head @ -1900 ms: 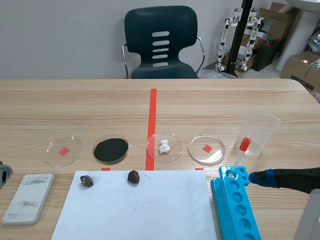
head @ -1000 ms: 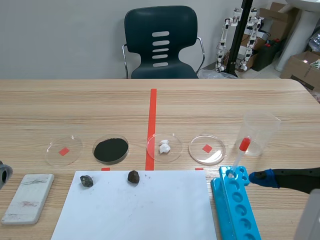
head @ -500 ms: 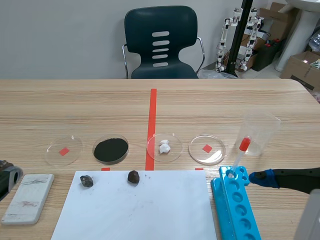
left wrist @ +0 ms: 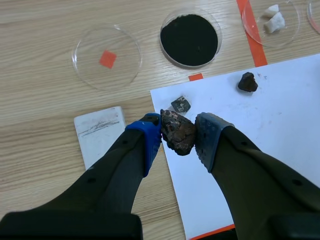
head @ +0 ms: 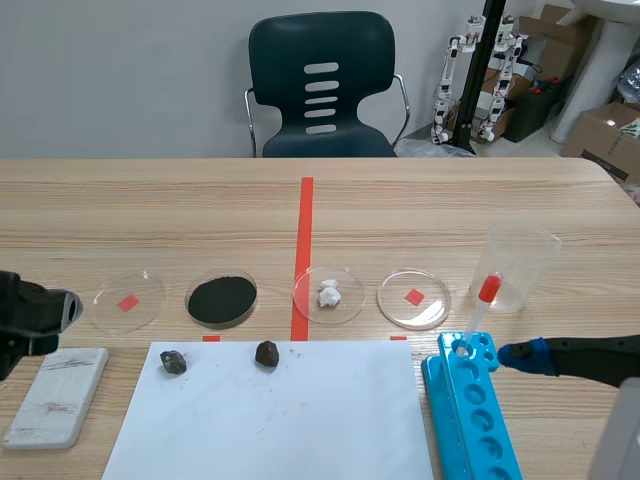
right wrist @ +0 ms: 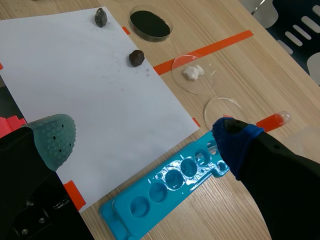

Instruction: Rub the mineral on the streak plate

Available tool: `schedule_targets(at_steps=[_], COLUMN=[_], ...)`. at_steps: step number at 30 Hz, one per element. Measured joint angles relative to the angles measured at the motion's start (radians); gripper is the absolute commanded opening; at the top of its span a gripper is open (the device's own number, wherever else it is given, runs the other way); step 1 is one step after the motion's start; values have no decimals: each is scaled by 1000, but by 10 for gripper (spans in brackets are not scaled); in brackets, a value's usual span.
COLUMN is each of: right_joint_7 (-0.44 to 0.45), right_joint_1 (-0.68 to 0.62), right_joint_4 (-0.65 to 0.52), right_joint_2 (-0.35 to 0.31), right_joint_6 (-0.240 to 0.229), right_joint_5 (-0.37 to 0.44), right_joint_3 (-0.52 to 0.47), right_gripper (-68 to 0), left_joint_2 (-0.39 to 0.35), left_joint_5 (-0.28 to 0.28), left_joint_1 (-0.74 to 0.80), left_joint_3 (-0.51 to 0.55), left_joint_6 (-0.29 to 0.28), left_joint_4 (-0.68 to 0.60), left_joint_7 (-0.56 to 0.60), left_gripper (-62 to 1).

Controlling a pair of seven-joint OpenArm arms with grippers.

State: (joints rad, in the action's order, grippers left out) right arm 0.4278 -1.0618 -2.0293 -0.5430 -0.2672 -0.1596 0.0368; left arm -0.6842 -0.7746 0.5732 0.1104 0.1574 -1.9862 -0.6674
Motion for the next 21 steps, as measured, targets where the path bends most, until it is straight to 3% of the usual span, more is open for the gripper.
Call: schedule_targets(at_steps=[5, 10, 16, 21], right_joint_7=[0, 0, 0, 0], right_joint_1=[0, 0, 0, 0], right_joint_4=[0, 0, 0, 0], right_joint_2=[0, 0, 0, 0], right_joint_6=[0, 0, 0, 0], right_joint_5=[0, 0, 0, 0], right_joint_3=[0, 0, 0, 0], right_gripper=[-106, -106, -106, -106], left_joint_2=[3, 58, 83, 103], left_joint_5=[-31, -31, -26, 17], left_joint_1=[-146, -294, -418, -514], left_joint_3=[-28, -54, -96, -154], left_joint_6=[43, 44, 44, 44], left_joint_4=[112, 255, 385, 461], left_joint_7=[-172, -307, -404, -449], left_gripper=[-479, -479, -479, -479])
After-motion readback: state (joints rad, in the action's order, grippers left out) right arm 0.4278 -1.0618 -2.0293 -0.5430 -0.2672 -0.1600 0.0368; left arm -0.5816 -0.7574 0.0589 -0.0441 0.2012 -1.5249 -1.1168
